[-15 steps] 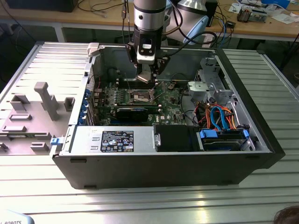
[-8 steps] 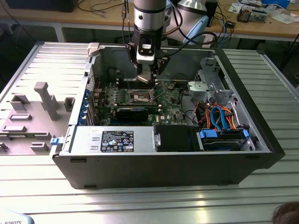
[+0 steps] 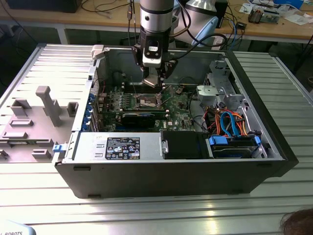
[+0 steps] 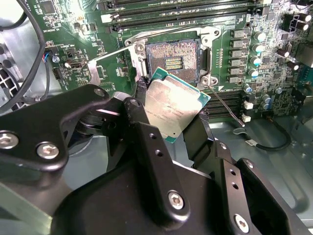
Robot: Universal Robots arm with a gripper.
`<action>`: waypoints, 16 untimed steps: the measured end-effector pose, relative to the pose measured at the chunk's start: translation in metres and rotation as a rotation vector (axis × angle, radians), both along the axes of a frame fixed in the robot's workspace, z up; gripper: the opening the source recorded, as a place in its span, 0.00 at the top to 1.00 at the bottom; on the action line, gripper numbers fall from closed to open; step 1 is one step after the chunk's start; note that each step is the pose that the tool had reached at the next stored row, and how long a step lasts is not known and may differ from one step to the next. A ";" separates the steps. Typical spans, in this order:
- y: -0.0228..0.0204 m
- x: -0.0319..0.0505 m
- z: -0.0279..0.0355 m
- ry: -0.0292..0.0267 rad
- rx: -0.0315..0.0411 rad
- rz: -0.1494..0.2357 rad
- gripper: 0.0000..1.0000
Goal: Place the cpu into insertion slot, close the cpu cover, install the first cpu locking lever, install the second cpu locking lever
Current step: 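Place the cpu into insertion slot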
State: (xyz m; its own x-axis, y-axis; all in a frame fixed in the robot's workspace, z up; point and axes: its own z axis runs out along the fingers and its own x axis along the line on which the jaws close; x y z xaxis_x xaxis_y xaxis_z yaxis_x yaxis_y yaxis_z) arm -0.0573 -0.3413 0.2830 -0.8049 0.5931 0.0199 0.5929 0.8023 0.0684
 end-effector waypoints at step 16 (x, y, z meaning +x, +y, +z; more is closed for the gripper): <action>0.0000 0.0000 -0.0003 0.0000 0.0000 -0.018 0.45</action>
